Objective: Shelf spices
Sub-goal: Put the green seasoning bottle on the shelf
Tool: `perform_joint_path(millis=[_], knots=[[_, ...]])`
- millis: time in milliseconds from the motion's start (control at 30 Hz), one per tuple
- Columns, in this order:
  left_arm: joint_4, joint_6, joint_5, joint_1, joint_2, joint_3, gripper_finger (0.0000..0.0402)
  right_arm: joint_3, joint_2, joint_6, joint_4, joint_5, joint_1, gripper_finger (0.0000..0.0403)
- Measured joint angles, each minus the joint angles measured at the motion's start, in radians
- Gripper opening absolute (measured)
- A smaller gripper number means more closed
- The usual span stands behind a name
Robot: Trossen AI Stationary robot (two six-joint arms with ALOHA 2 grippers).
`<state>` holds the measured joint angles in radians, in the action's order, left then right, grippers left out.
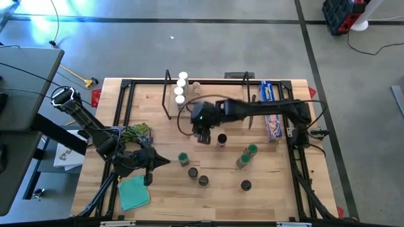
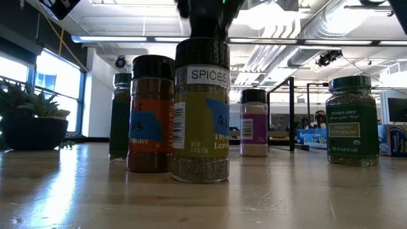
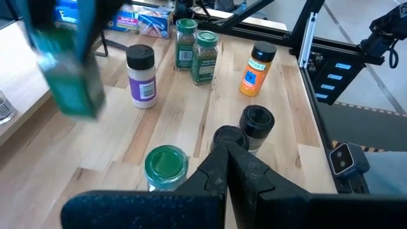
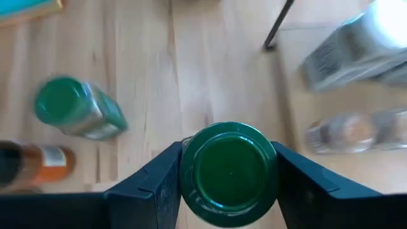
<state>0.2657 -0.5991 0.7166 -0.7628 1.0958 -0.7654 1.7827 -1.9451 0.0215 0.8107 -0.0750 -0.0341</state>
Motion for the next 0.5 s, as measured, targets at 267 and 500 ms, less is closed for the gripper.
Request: perform_joint_path(millis=[267,500], knots=[[0.003,0.017,0.036,0.001,0.001,0.0,0.0,0.13,0.064,-0.11,0.137,-0.028,-0.211,0.0191],[0.056,0.024,0.111,0.039,-0.003,0.0,0.0,0.064,0.027,-0.216,0.017,0.184,-0.48,0.0191]])
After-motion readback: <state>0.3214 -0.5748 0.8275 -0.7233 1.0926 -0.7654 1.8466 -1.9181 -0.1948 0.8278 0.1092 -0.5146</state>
